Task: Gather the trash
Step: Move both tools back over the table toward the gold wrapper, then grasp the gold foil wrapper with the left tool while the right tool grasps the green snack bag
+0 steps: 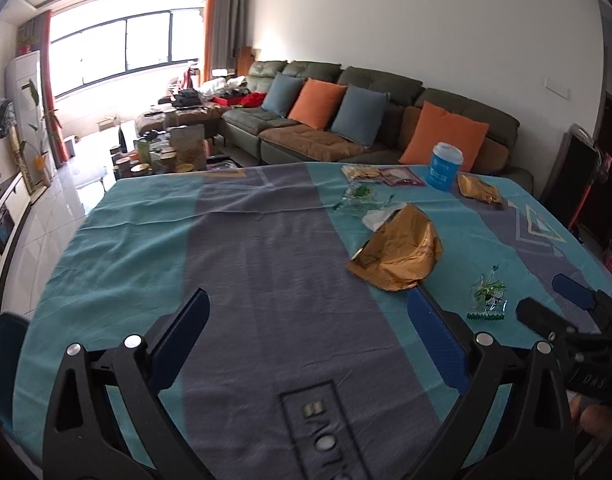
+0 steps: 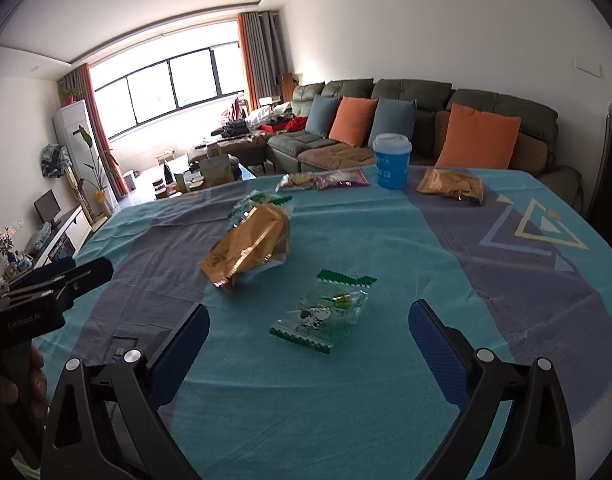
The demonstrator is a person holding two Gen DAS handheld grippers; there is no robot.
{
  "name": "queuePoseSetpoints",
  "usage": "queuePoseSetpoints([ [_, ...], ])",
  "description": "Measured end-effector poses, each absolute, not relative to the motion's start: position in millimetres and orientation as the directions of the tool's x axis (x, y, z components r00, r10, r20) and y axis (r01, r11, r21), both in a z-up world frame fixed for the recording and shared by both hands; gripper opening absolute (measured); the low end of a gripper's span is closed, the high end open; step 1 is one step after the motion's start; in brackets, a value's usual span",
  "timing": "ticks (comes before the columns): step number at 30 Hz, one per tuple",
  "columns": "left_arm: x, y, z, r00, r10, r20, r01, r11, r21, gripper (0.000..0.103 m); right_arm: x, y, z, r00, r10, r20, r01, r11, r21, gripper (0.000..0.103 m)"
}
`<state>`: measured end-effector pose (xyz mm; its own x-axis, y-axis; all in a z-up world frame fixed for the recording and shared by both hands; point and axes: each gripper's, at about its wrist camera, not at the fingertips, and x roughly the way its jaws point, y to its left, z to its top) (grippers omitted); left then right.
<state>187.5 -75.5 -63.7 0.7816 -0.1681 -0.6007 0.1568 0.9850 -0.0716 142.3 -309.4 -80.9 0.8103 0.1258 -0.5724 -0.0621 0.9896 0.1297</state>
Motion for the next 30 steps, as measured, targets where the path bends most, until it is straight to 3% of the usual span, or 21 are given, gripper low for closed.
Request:
queuePoseSetpoints([
  [6, 228, -114, -76, 0.745, -0.208, -0.633, 0.23, 0.972, -0.048, 0.097, 159, -316, -93, 0.789, 0.109, -0.605, -0.043, 0.992, 0.122, 0.096],
  [15, 273, -157, -102, 0.649, -0.243, -0.721, 0.329, 0.944, -0.022, 0.097, 180, -311, -105, 0.749, 0.132, -0.65, -0.066, 0.99, 0.126, 0.085],
  [24, 299, -176, -126, 0.571, -0.23, -0.788, 0.393, 0.919, 0.016, 0.097, 191, -308, -115, 0.709, 0.159, -0.687, -0.082, 0.986, 0.144, 0.066],
  [26, 303, -174, -129, 0.553, -0.247, -0.796, 0.393, 0.92, -0.012, 0.097, 193, -308, -117, 0.701, 0.169, -0.692, -0.085, 0.984, 0.154, 0.058],
  [27, 303, -172, -130, 0.553, -0.249, -0.795, 0.39, 0.921, -0.017, 0.097, 192, -308, -117, 0.699, 0.174, -0.693, -0.088, 0.984, 0.158, 0.057],
  [30, 299, -169, -128, 0.562, -0.263, -0.784, 0.394, 0.919, -0.025, 0.081, 192, -307, -116, 0.698, 0.186, -0.691, -0.097, 0.981, 0.166, 0.051],
])
